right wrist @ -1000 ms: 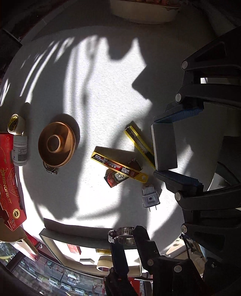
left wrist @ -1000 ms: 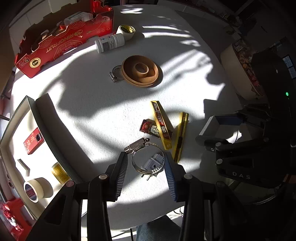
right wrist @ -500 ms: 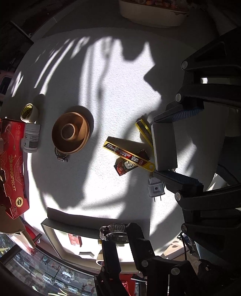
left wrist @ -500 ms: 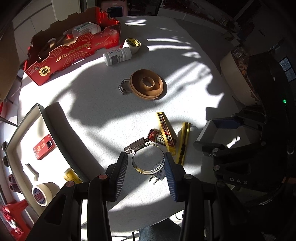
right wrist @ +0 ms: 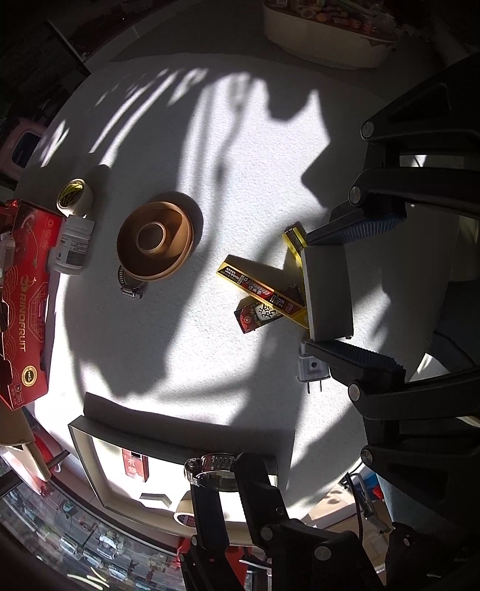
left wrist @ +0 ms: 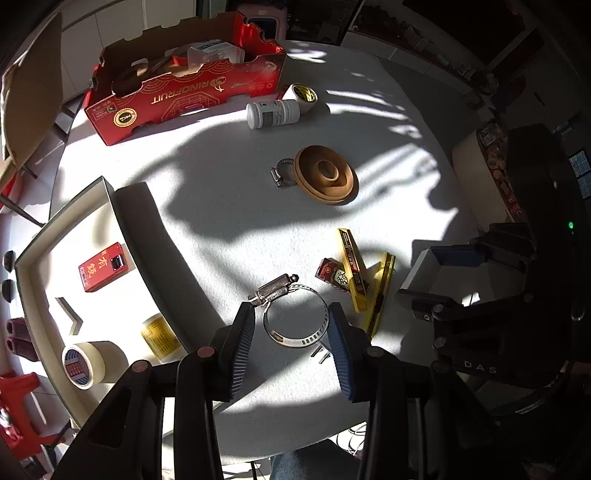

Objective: Organize rigid objects
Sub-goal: 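Carry the hose clamp in the left tool and white block in the right tool over the tray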

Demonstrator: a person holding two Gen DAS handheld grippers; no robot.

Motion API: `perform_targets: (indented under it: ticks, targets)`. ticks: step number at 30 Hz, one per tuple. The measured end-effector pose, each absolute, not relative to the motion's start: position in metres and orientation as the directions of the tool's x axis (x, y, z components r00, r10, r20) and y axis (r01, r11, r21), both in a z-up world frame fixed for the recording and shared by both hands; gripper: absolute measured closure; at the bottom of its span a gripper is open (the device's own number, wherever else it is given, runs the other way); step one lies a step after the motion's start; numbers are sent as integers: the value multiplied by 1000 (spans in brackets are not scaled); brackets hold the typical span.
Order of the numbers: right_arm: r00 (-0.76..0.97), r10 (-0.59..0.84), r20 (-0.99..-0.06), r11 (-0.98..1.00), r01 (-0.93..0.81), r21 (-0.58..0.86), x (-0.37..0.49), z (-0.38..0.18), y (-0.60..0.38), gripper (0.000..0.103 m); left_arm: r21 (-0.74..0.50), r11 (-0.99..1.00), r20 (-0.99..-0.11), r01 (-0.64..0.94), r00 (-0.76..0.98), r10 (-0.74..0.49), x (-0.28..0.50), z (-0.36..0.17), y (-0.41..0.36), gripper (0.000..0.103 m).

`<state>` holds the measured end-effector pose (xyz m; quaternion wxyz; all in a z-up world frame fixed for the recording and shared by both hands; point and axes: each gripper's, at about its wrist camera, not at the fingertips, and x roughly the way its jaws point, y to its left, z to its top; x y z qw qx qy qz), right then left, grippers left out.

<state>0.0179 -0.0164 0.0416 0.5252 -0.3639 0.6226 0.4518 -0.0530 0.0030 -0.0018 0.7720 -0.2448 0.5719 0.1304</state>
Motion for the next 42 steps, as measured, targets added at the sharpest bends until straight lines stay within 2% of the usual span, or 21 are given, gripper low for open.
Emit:
perform_targets:
  ticks: [21, 29, 42]
  targets:
    - [-152, 31, -988, 178, -972, 155, -26, 59, 18, 51, -250, 737, -930, -628, 367, -4, -109, 6, 40, 60]
    - [-187, 41, -981, 182, -964, 192, -38, 58, 31, 51, -221, 637, -942, -739, 331, 58, -159, -1, 65, 60]
    - [-247, 47, -968, 93, -964, 250, -79, 59, 66, 51, -187, 495, -967, -849, 248, 60, -222, -23, 85, 60]
